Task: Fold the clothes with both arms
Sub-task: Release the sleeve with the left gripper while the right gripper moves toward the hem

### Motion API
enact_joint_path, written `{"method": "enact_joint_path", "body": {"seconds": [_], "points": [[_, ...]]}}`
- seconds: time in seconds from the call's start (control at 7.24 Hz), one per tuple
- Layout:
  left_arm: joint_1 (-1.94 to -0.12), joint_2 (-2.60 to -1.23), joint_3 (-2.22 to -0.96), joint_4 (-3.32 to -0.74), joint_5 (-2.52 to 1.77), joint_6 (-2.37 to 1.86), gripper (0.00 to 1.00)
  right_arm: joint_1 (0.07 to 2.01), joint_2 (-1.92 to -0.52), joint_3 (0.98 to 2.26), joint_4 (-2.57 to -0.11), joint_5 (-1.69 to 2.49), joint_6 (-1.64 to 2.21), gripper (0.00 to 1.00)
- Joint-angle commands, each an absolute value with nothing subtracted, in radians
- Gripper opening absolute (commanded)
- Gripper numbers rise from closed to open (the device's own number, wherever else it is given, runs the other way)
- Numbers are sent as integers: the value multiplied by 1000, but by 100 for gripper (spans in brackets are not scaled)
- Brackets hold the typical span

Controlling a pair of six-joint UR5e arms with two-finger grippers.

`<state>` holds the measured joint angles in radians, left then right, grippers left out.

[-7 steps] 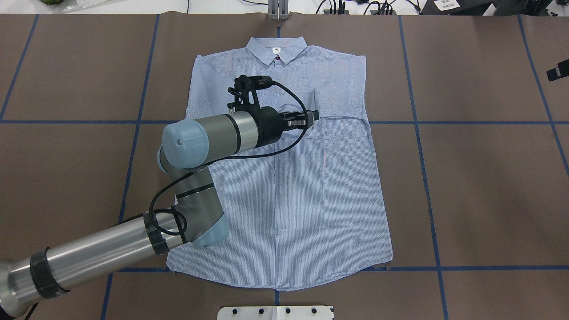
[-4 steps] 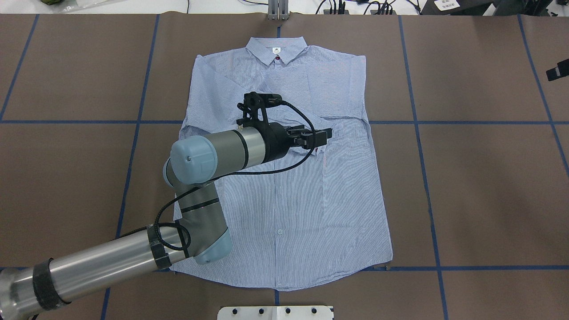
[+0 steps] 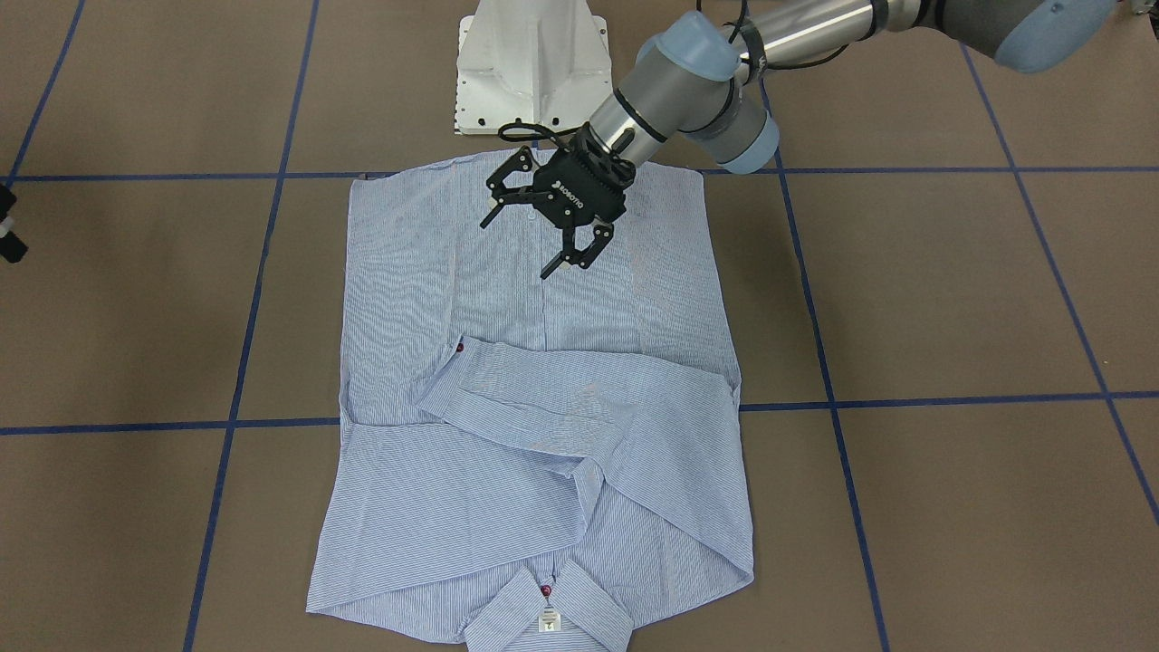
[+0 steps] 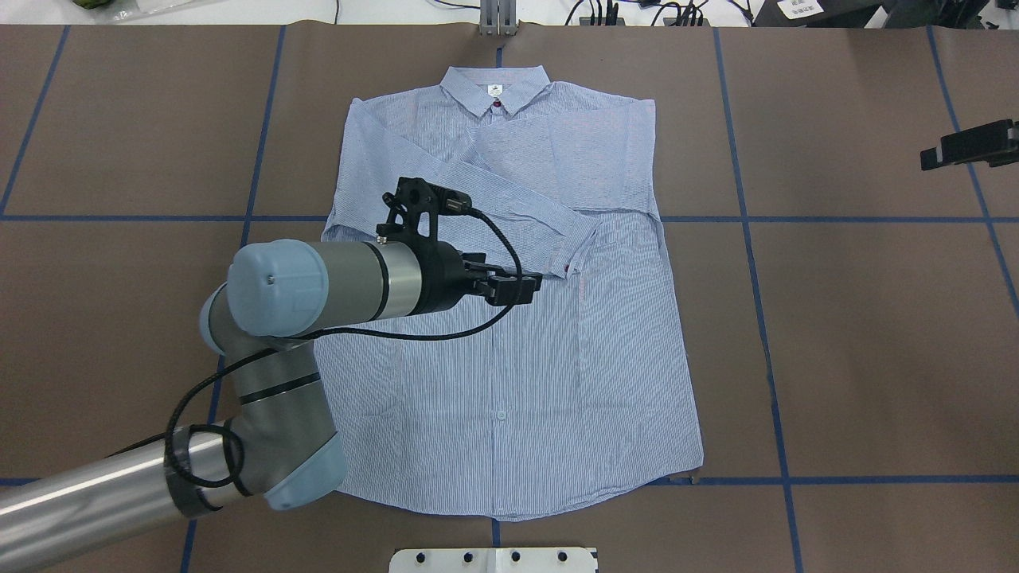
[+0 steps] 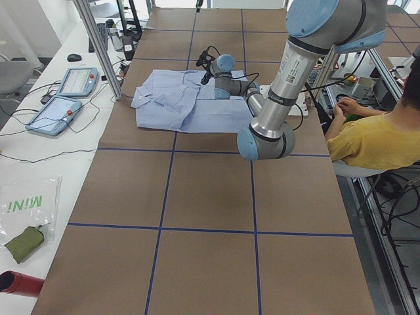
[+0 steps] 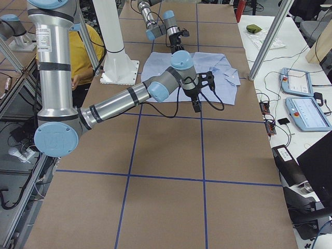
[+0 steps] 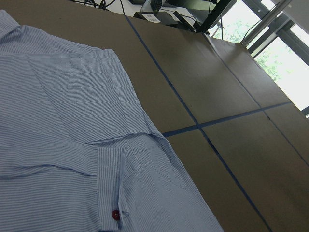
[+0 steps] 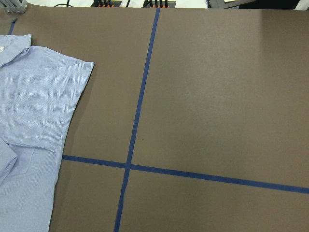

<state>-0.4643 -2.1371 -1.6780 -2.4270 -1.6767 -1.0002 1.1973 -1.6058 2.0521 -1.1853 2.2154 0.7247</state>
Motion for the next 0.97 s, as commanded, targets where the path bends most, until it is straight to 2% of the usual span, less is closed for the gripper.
{"method": "enact_joint_path", "body": {"seconds": [0.0,0.41,0.83], "points": [[-468,-1961,-1886,-2298,-1680,-993,100,962,-1689,2167,-1131,2044,974,100],[-454,-1708,-1997,-2299,-1663,-1053,100,508,-1750,2264,-1132,1624,1324,100],[-303,-1580,-2000,-2296,-1542,-1249,100,219,-1772,2270,-1138,1380,1534,100]]}}
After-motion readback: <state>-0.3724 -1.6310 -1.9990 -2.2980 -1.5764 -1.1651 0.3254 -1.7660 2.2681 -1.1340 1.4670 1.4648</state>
